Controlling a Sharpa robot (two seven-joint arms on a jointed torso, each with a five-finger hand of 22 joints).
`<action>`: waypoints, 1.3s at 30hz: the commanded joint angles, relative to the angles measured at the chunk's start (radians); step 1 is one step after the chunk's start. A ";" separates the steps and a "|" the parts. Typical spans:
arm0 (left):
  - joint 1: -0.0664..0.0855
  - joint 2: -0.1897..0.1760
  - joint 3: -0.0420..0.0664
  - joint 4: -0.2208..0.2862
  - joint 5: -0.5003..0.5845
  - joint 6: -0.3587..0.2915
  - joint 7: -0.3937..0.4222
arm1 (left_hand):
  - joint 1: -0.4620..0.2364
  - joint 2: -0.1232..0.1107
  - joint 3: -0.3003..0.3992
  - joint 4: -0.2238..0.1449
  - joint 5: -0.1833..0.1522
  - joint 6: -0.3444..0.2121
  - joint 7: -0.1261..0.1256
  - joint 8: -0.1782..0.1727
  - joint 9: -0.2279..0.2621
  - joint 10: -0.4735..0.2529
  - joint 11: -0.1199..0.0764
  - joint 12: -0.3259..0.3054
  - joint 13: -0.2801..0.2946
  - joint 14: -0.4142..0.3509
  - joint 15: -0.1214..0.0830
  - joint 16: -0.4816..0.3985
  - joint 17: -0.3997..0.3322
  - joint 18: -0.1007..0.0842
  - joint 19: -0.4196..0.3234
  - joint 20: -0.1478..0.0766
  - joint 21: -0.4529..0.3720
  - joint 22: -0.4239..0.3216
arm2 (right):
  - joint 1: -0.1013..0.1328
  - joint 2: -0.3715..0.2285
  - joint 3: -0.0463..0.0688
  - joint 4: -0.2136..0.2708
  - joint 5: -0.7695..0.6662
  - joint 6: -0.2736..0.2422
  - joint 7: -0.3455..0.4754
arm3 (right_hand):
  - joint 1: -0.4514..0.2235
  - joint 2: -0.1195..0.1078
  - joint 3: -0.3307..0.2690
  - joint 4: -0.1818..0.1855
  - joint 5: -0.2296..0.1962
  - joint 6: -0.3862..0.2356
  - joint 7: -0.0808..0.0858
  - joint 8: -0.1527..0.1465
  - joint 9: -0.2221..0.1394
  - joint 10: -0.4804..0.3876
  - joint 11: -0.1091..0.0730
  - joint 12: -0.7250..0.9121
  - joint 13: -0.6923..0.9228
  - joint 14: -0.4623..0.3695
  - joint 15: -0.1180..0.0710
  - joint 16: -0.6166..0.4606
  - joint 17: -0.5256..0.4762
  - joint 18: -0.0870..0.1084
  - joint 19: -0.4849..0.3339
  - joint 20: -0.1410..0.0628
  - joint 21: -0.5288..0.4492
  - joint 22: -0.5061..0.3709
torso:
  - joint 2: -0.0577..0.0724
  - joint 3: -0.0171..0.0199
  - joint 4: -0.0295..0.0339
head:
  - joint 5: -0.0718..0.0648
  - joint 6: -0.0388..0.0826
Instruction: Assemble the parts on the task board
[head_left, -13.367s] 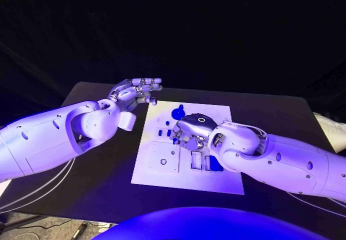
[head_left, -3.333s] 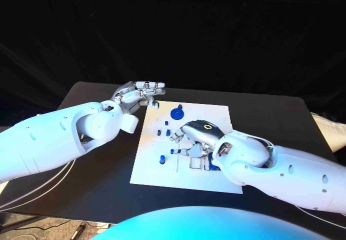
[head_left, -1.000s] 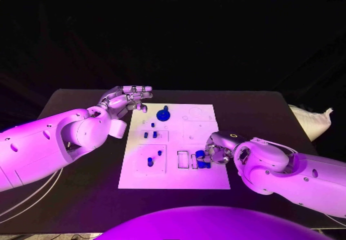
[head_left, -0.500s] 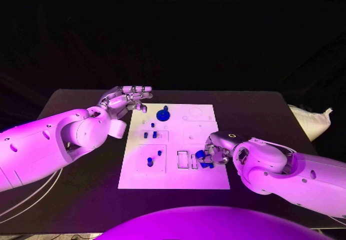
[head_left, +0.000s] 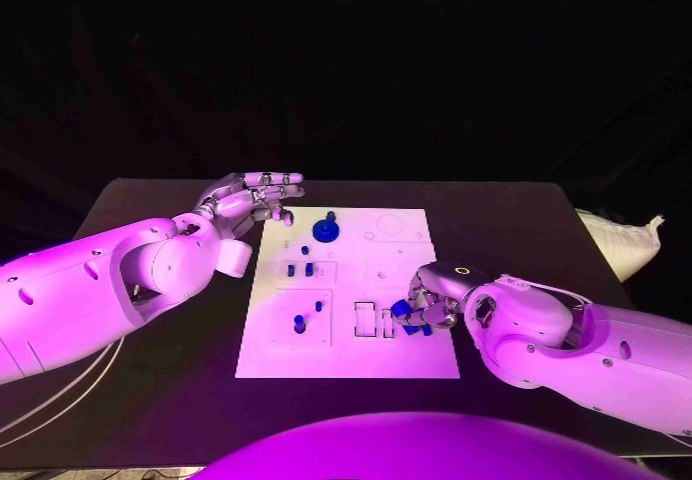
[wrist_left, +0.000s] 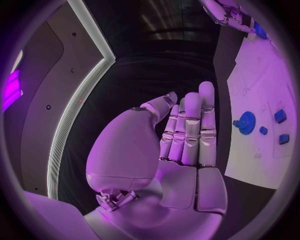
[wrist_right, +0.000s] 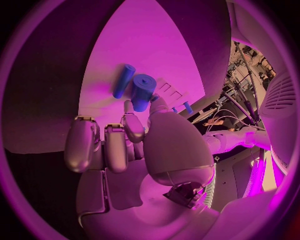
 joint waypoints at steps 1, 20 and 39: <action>0.000 0.002 0.000 0.001 0.003 0.019 0.003 | 0.000 0.010 -0.007 0.001 0.006 -0.004 0.001 0.006 0.001 -0.005 0.001 0.006 0.000 -0.004 -0.004 0.002 -0.002 0.010 -0.008 -0.001 -0.003 -0.001 | -0.007 0.007 -0.005 -0.006 -0.002 0.054 0.007 | 0.005 -0.001 -0.005 -0.002 0.006 -0.007 0.001 0.003 0.001 -0.005 0.000 -0.008 -0.003 0.063 -0.007 0.003 0.008 -0.017 0.002 -0.007 0.006 0.001 | 0.001 0.0008 -0.0007 | -0.001 0.000; 0.000 0.006 0.000 -0.001 0.004 0.019 0.006 | -0.002 0.011 -0.008 0.002 0.006 -0.005 0.001 0.007 0.001 -0.006 0.001 0.008 0.000 -0.004 -0.004 0.003 -0.002 0.010 -0.008 0.000 -0.003 -0.001 | -0.022 0.042 -0.007 -0.055 0.030 0.057 0.014 | -0.048 0.024 -0.039 0.038 0.074 -0.011 0.000 0.001 0.015 -0.002 0.001 -0.015 0.004 0.063 -0.006 0.004 0.009 -0.016 0.001 -0.006 0.007 0.003 | 0.000 0.0000 -0.0001 | -0.001 0.000; -0.001 0.007 0.000 0.002 0.013 0.020 0.004 | -0.003 0.012 -0.009 0.003 0.006 -0.006 0.001 0.008 0.001 -0.008 0.002 0.010 0.000 -0.005 -0.004 0.003 -0.003 0.010 -0.009 0.000 -0.004 -0.002 | -0.024 0.043 -0.007 -0.054 0.044 -0.059 0.020 | -0.020 0.054 -0.030 0.032 0.106 0.010 -0.007 0.002 0.022 0.008 -0.006 -0.011 0.015 0.065 -0.010 0.009 0.017 -0.018 0.004 -0.009 0.014 0.014 | 0.000 0.0008 -0.0001 | -0.006 0.000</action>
